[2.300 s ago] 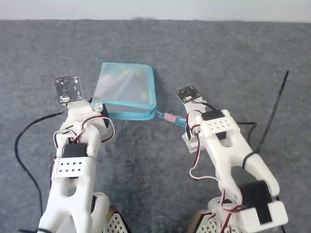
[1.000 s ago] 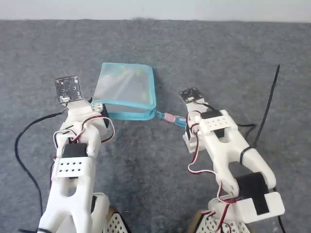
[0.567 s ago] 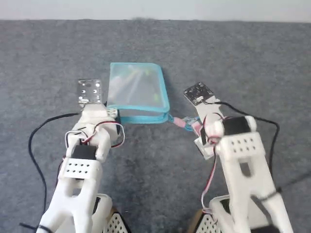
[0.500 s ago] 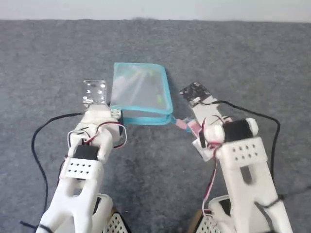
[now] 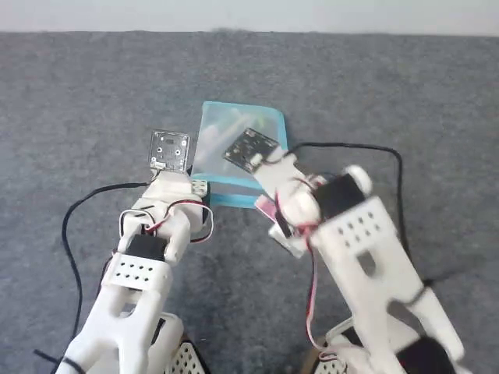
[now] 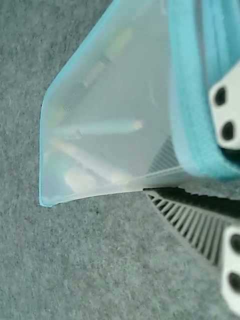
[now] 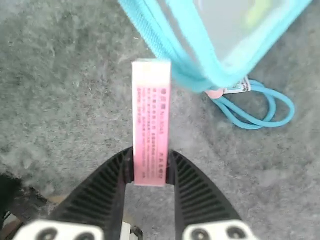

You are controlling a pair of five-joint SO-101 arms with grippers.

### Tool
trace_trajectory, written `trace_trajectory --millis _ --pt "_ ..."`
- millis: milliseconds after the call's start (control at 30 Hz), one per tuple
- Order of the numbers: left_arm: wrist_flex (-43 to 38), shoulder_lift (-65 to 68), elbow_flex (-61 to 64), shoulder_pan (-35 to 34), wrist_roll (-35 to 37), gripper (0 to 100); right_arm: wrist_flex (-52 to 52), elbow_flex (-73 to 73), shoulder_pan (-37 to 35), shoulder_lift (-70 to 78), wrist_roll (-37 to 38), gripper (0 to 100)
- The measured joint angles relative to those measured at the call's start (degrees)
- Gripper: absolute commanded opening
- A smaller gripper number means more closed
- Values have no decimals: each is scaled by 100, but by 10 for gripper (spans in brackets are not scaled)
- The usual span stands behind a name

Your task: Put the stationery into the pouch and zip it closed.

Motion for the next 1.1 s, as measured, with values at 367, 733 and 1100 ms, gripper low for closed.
trace_trajectory --millis 367,733,1100 --pt "0 0 0 290 0 18 18 -1275 -9 1837 -492 7" --pt "0 0 0 527 -396 16 378 -2963 396 2901 -1327 7" --pt "-35 0 97 826 -747 16 387 -3191 510 3437 -1530 139"
